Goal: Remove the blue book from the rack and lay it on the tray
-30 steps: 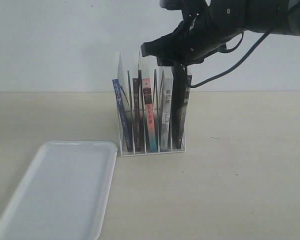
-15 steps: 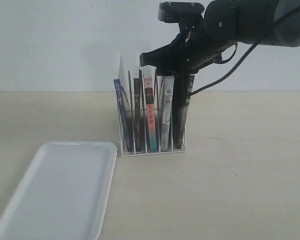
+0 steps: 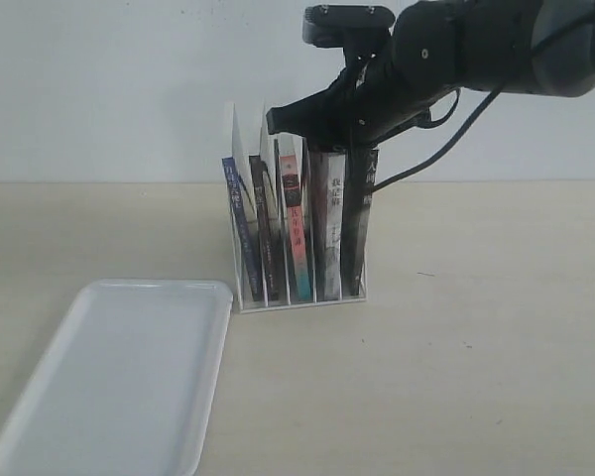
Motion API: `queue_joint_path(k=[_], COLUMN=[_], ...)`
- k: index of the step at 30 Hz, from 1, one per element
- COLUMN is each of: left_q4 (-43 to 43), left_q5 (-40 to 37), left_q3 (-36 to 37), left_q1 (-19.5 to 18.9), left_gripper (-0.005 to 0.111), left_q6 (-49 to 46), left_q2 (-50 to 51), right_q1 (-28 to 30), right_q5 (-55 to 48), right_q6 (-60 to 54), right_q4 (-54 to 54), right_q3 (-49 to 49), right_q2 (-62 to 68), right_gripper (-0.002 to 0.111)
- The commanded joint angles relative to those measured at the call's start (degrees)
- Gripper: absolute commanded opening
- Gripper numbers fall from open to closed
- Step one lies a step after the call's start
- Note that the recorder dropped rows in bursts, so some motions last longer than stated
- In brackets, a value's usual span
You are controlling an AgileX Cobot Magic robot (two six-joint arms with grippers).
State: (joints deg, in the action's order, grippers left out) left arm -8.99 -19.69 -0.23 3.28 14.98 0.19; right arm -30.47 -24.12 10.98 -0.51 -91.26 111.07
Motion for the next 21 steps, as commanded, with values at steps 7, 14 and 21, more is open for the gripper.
queue_joint_path(k=[7, 14, 21], left_q4=[0.2, 0.2, 0.2], left_q5=[0.1, 0.1, 0.1], left_q3=[0.2, 0.2, 0.2], left_q1=[0.2, 0.2, 0.2], left_gripper=[0.004, 0.004, 0.004], left_q6=[0.4, 0.4, 0.4], left_q2=[-0.2, -0.2, -0.2], right_q1=[-0.9, -0.9, -0.9], right_q5=[0.8, 1.8, 2.0], right_q6=[3.5, 3.7, 4.1], right_q4=[-0.2, -0.5, -1.9], right_q3=[-0.3, -0.3, -0.3], right_q2=[-4.6, -7.9, -9.1], right_gripper=[0.0, 0.0, 0.0])
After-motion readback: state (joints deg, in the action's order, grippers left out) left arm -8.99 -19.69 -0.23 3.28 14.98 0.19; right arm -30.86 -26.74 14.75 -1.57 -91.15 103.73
